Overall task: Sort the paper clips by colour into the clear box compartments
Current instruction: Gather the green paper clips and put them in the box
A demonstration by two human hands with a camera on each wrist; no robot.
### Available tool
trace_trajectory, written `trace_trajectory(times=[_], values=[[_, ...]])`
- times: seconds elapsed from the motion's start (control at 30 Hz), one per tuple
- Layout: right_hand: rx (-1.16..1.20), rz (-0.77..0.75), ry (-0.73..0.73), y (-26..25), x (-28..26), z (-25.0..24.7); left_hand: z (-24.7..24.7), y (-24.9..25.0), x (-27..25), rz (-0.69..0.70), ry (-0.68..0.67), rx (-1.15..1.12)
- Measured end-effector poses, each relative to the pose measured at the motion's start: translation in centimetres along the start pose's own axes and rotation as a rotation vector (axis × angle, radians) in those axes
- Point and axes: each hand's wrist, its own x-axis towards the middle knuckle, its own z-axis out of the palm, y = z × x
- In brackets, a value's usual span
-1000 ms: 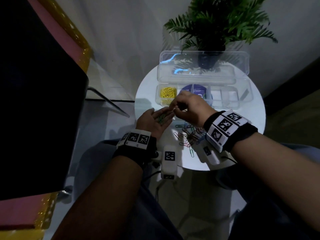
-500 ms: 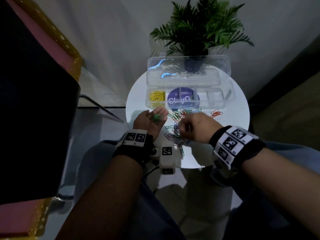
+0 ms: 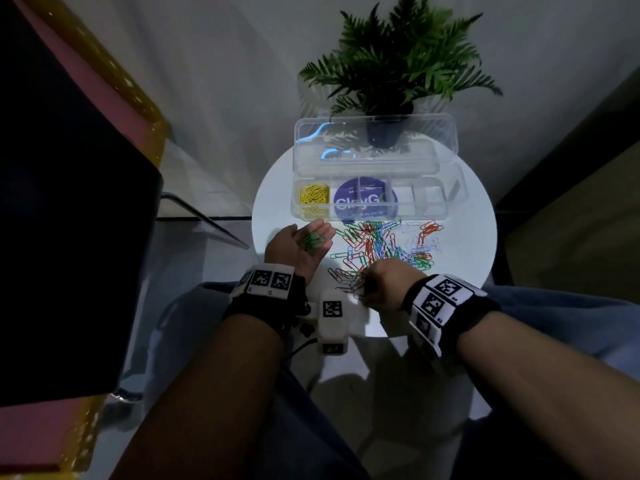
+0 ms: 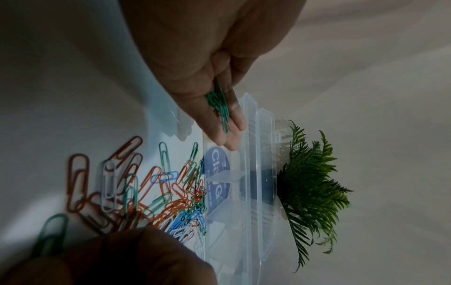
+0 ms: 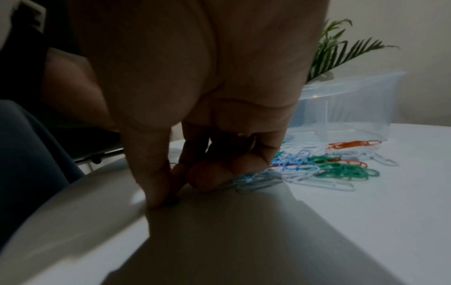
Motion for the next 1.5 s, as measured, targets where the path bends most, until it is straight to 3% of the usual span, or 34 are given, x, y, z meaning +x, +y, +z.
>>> trace_trajectory(times=[0.33, 0.6, 0.8, 0.97, 1.33, 1.5], values=[[-0.086, -0.025, 0.067, -0.7, 0.6, 0.0, -0.5, 0.9, -0.1, 0.004, -0.001, 0.009], [-0.105, -0.074, -0.046, -0.6, 0.3, -0.6, -0.5, 0.7, -0.2, 0.009, -0.026, 0.03], [0.209, -0.053, 0.22, 0.0, 0.1, -1.8, -0.6, 0.7, -0.2, 0.02, -0.029, 0.019], [0.177, -0.147, 0.315, -0.3, 2.1, -3.5, -0.5, 0.8, 0.0, 0.013, -0.02, 0.009], [-0.223, -0.13, 0.154, -2.7, 5.7, -2.5, -0.4, 1.4, 0.2, 0.007, -0.016, 0.004], [-0.203, -0.108, 0.134, -2.8, 6.5, -2.3, -0.3, 1.5, 0.3, 0.018, -0.018, -0.009]])
